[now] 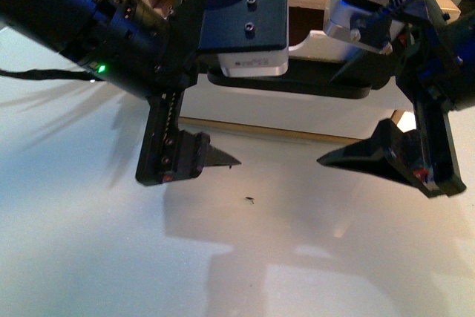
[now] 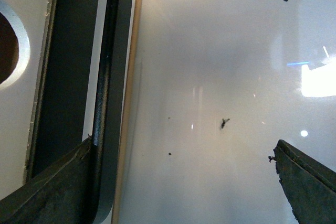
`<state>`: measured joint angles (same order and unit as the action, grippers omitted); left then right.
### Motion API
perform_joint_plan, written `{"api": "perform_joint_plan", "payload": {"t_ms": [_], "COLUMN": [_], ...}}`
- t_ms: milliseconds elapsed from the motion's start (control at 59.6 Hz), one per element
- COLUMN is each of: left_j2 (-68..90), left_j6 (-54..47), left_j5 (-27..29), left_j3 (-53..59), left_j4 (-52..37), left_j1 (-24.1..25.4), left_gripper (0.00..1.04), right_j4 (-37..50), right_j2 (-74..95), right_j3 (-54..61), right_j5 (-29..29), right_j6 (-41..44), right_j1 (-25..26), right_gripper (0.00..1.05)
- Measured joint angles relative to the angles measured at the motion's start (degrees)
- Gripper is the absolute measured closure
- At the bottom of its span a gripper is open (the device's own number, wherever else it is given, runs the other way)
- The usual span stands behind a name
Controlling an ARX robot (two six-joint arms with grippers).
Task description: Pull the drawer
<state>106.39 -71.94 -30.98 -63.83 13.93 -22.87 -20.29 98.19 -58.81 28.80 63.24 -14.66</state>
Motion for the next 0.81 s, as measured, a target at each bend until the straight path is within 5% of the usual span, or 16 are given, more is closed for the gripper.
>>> {"api": "perform_joint_plan", "payload": {"t_ms": [436, 805], "left_j2": [-7.3, -20.1], "left_j6": [-2.7, 8.7], "left_j5": [0.1, -6.8], "left_j3": [7.4, 22.1], "left_j4": [0.5, -19.9], "left_j1": [0.0, -1.0], "left_gripper": [0.07, 0.07], "right_j4": [4.9, 16.4], "right_j2": [-6.3, -22.8], "right_j3": [8.3, 16.6], "right_j5": [0.3, 4.4], "right_j6": [-1.8, -11.9], "right_j1": [-2.2, 1.3], "right_gripper": [0.09, 0.09]}}
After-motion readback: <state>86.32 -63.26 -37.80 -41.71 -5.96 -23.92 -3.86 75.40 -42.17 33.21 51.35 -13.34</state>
